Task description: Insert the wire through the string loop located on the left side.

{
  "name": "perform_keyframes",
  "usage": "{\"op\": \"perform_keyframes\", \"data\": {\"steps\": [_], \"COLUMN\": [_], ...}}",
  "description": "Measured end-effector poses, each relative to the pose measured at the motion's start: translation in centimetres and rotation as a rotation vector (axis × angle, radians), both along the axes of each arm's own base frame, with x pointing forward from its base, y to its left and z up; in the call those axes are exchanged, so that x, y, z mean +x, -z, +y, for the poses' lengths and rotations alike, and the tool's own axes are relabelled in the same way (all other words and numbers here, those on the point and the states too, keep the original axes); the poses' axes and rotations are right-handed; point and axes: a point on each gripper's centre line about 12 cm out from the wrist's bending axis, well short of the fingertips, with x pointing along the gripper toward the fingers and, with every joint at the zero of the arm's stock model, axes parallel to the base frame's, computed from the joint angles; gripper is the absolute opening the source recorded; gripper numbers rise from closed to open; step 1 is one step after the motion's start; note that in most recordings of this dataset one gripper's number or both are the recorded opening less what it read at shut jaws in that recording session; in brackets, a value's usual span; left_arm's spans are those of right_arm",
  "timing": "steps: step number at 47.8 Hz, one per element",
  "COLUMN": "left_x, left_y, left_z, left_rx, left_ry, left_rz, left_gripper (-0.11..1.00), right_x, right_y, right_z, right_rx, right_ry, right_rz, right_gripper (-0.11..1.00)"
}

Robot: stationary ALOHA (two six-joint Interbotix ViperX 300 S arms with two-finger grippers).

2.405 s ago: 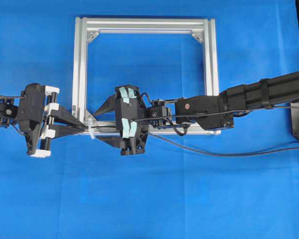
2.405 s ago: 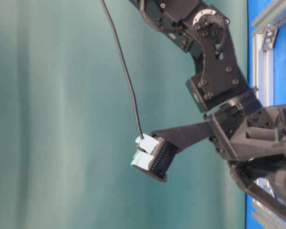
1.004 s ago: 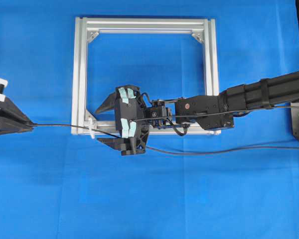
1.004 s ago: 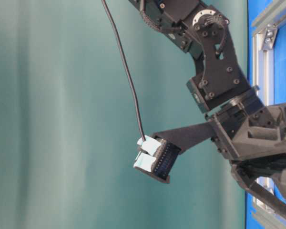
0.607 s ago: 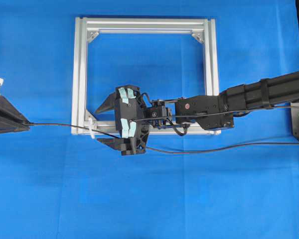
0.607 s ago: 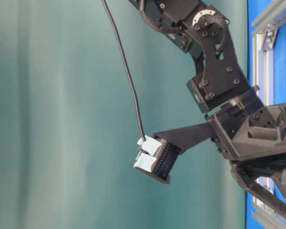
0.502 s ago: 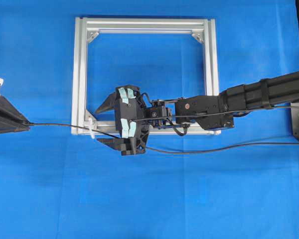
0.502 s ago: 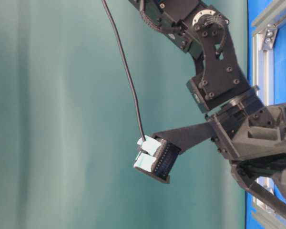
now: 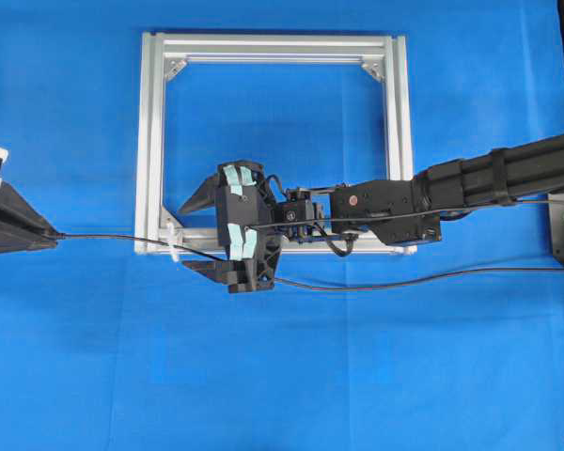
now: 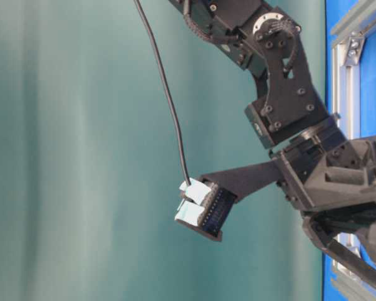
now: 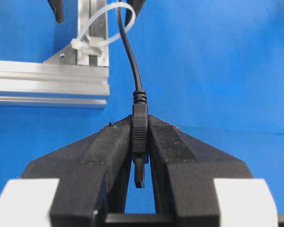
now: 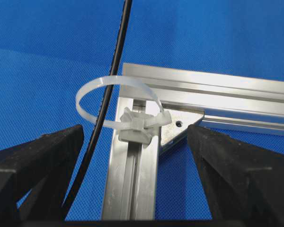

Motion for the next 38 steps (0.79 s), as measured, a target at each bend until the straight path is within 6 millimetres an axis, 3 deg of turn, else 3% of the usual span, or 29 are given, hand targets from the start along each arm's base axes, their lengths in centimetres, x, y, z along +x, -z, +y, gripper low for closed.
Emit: {"op": "perform_keyframes", "data": {"steps": [13, 22, 33, 35, 38], "left_x": [0.0, 0.6, 0.7, 0.7, 0.7], "left_y": [0.0, -0.9, 0.2, 0.4, 0.4], "left_z": [0.0, -0.2, -0.9, -0.9, -1.0], "left_rx": [-0.001, 0.02, 0.048, 0.05, 0.049], "left_ry": [0.0, 0.018, 0.068, 0.072, 0.073], "left_rz": [-0.005, -0.106, -0.066, -0.062, -0.061], "left_gripper": [0.07, 0.07, 0.08, 0.12, 0.32], "right_x": [0.0, 0.2, 0.5, 0.5, 0.5], "right_y": [0.0, -0.3, -0.7, -0.6, -0.7], "right_z": [0.0, 0.0, 0.0, 0.0, 0.0], "right_rx": [0.0, 0.001, 0.003, 0.002, 0.005], "right_ry": [0.0, 0.001, 0.002, 0.001, 0.002], "right_rz": [-0.002, -0.009, -0.021, -0.02, -0.021], "right_gripper": [0.96, 0.96, 0.96, 0.96, 0.96]}}
